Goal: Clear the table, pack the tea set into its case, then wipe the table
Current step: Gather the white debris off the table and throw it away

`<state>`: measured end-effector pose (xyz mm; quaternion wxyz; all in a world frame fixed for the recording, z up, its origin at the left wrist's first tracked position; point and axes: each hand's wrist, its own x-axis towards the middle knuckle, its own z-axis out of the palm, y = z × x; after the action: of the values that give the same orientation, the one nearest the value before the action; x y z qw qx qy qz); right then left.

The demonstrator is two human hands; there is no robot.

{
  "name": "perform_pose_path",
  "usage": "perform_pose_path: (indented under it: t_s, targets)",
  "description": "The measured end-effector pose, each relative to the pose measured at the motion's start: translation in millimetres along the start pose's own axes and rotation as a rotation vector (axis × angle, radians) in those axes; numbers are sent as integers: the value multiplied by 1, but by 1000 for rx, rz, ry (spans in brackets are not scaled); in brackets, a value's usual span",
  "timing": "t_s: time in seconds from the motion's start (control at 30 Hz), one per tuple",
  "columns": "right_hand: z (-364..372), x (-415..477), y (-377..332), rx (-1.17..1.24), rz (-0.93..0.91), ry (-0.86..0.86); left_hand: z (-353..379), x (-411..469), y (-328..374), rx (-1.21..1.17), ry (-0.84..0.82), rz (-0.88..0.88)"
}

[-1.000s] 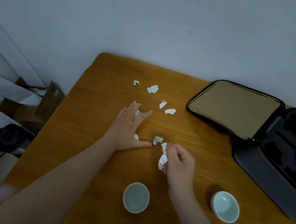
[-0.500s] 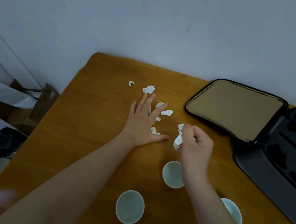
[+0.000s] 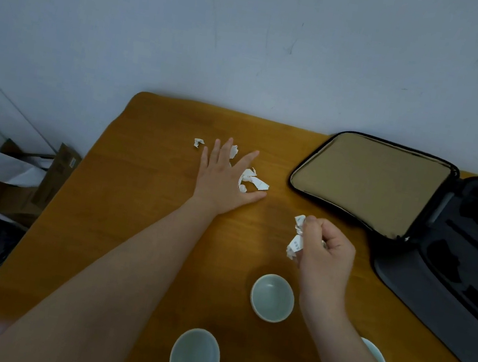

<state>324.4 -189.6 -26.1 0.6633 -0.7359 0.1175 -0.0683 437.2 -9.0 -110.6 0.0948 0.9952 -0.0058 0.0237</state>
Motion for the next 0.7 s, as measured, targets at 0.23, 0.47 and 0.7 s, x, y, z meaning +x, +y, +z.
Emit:
perform_pose_path:
  t_s: [0.23,0.47,0.7]
  targets:
    - [-1,2,1,21,11,8,6,-6,5,-90,124,178]
    - [3,3,1,48,39,36,-2,-10,12,-13,86,199]
    - [4,-4,-1,55,54,35,-9,-21,12,31,64,248]
